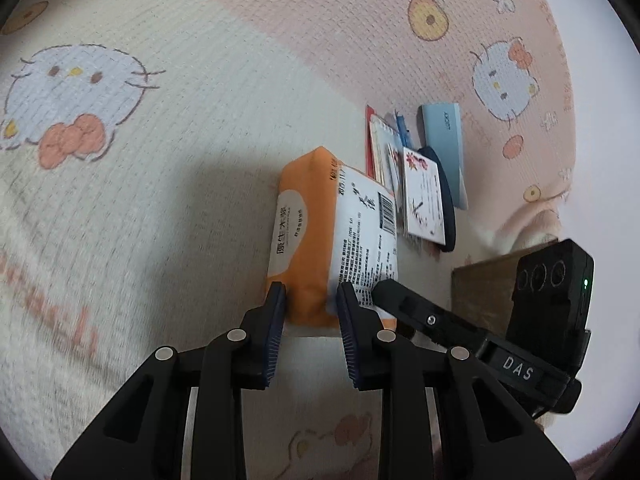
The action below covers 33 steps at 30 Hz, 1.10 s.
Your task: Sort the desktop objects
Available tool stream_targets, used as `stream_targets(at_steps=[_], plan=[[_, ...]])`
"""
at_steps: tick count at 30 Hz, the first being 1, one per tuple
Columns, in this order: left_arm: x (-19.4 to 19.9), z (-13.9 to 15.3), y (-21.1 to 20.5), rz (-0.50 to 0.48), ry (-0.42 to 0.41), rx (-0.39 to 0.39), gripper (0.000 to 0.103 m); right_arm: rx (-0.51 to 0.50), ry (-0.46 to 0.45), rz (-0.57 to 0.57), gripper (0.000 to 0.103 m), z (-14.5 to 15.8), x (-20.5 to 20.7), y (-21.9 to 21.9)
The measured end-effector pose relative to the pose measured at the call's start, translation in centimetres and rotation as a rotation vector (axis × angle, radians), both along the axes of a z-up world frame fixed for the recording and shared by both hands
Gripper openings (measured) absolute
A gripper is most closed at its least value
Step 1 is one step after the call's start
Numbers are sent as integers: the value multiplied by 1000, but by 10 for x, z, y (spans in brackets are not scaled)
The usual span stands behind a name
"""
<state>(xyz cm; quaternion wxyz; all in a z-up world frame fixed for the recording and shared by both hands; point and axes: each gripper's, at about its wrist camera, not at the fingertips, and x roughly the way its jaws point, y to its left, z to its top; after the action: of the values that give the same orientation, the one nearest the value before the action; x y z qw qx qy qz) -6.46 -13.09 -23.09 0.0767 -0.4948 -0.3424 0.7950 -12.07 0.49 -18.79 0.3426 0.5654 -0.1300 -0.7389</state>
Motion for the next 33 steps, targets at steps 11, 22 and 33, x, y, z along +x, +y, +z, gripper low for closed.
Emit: stream_targets(at_steps=[11,22,33], plan=[[27,29,25,-115,99,-321,49,-32,128,-21,40,6,35,45],[31,12,41,-197,91,-487,49,63,212,102,41,-2,45,10],[23,2,41,-222,100,-451,49,96,224,116,45,-18,42,2]])
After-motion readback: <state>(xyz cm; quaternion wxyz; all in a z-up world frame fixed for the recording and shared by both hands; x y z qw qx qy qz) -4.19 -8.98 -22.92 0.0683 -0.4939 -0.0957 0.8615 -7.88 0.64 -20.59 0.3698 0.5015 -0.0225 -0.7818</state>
